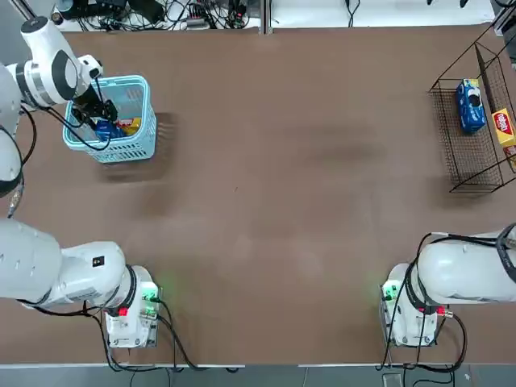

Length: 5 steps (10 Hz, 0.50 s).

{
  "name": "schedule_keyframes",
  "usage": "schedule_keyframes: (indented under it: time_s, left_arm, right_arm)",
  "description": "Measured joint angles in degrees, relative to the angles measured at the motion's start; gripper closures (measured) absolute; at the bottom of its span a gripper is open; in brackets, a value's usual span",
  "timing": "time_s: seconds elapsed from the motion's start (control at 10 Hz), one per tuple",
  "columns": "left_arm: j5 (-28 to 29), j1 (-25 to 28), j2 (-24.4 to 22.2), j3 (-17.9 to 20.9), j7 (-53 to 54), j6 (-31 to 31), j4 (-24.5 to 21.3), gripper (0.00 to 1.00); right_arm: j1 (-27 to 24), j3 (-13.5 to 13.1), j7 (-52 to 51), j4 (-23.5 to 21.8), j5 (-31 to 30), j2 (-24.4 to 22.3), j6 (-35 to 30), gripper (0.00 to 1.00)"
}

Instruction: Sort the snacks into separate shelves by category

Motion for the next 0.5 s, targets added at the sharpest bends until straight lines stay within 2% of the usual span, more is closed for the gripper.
schedule_keyframes:
  time_s: [0.2,0.3,0.5]
  left_arm:
    - [-0.04,-0.01,0.11,-0.04,0.04,0.03,0.01,0.34]
    - [-0.06,-0.02,0.11,-0.14,0.1,0.03,0.05,0.38]
    - [-0.07,-0.02,0.06,-0.51,0.13,-1.02,1.11,0.4]
  right_arm:
    - [0.08,0.09,-0.04,0.03,0.0,0.0,0.59,0.0]
    - [0.09,0.1,-0.05,0.06,0.0,0.0,1.16,0.0]
    - [0.13,0.18,-0.06,0.07,0.0,0.0,1.64,0.0]
